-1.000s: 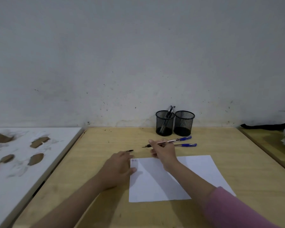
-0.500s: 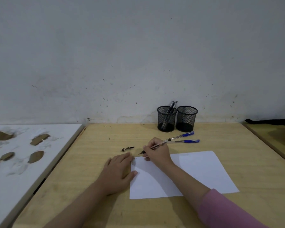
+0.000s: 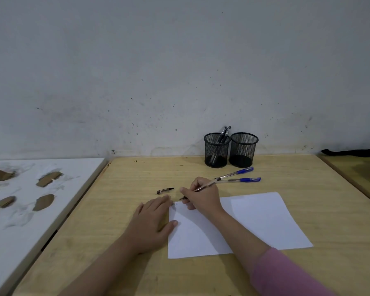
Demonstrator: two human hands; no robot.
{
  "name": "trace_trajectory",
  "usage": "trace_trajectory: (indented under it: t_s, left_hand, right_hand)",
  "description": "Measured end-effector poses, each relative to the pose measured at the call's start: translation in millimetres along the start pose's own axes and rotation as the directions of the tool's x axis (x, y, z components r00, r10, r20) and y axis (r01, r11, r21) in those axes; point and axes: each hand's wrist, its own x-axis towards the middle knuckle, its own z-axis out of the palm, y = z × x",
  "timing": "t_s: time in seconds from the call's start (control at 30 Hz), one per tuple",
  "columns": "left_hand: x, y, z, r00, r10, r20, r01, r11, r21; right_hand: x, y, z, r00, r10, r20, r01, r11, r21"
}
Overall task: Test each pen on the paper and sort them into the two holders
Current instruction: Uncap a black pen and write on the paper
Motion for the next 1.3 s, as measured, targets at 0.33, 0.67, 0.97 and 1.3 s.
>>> trace_trajectory:
  t_s: [0.33, 0.67, 0.97, 1.3]
  left_hand:
    - [0.3, 1.5, -0.5, 1.0, -0.008, 0.005, 0.008, 1.0, 0.015]
    - [-1.0, 1.7, -0.6, 1.0, 0.0, -0.013, 0.0, 1.0, -0.009]
    - [-0.3, -0.4, 1.4, 1.0, 0.002, -0.022, -0.002, 1.0, -0.02]
    - [-0.8, 0.3, 0.0, 1.0, 0.001, -0.012, -0.001, 1.0, -0.016]
  right_hand:
    - [0.2, 3.3, 1.1, 0.999, -0.032, -0.011, 0.031, 0.999, -0.024]
    - [1.8, 4.1, 2.3, 0.999, -0.013, -0.035, 0.011, 0.999, -0.052]
    - [0.8, 4.5, 1.6, 0.999, -0.021, -0.031, 0.019, 0.998, -0.051]
    - [1.9, 5.5, 1.8, 0.997, -0.005, -0.074, 0.002, 0.999, -0.041]
